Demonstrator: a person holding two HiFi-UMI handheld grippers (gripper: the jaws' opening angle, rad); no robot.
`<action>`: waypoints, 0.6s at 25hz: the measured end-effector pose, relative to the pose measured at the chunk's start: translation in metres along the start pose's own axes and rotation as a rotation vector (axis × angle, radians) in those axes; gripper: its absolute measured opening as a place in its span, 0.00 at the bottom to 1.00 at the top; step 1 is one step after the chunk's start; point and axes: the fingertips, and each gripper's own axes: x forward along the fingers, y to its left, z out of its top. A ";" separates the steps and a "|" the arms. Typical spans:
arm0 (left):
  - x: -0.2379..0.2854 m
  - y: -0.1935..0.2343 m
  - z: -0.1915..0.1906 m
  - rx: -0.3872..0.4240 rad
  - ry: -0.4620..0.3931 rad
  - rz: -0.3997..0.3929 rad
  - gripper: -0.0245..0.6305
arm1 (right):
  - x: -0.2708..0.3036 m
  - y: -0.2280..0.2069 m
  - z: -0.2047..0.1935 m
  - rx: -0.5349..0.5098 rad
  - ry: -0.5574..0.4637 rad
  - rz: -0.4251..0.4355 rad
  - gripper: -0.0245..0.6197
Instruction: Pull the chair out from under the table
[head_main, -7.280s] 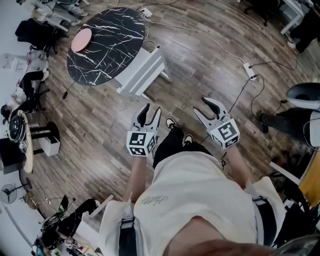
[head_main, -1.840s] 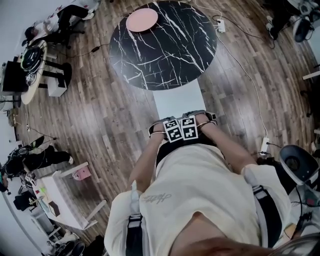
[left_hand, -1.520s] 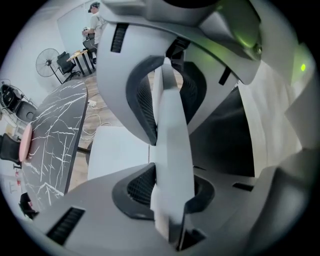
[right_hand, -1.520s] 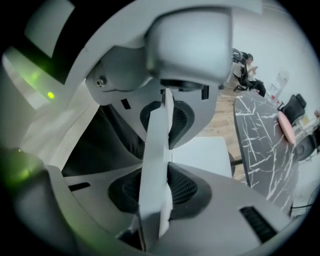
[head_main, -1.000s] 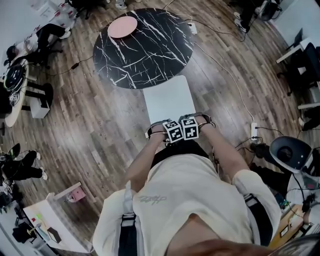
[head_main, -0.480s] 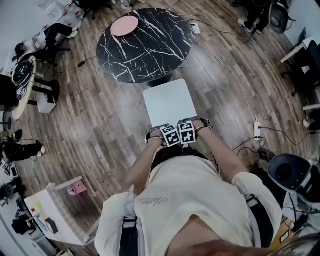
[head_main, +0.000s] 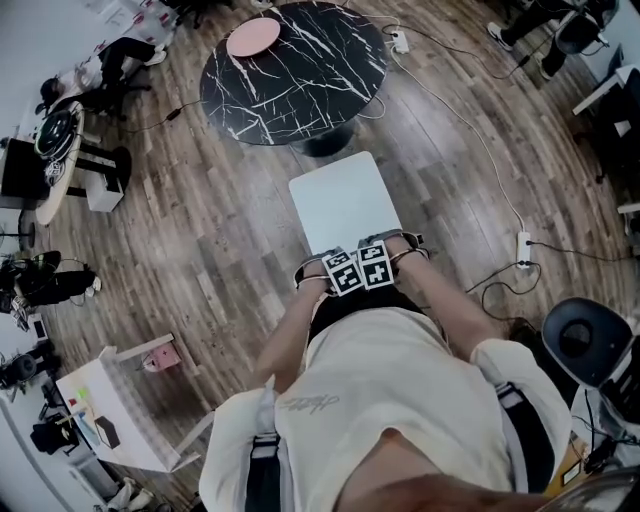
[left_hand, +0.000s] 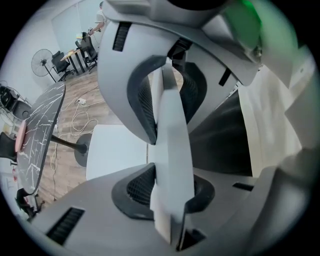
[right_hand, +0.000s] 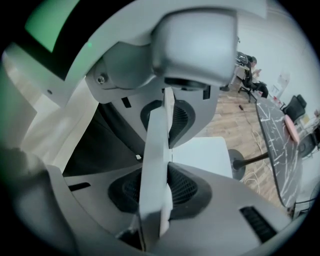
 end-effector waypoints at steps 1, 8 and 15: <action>0.000 -0.004 -0.001 0.001 0.000 -0.002 0.18 | 0.000 0.004 0.001 -0.003 0.003 0.003 0.17; 0.005 -0.032 -0.004 0.030 -0.005 0.000 0.18 | 0.004 0.032 0.002 0.003 0.015 0.023 0.18; 0.005 -0.048 -0.006 0.033 -0.028 0.005 0.18 | 0.007 0.049 0.003 0.010 0.040 0.012 0.18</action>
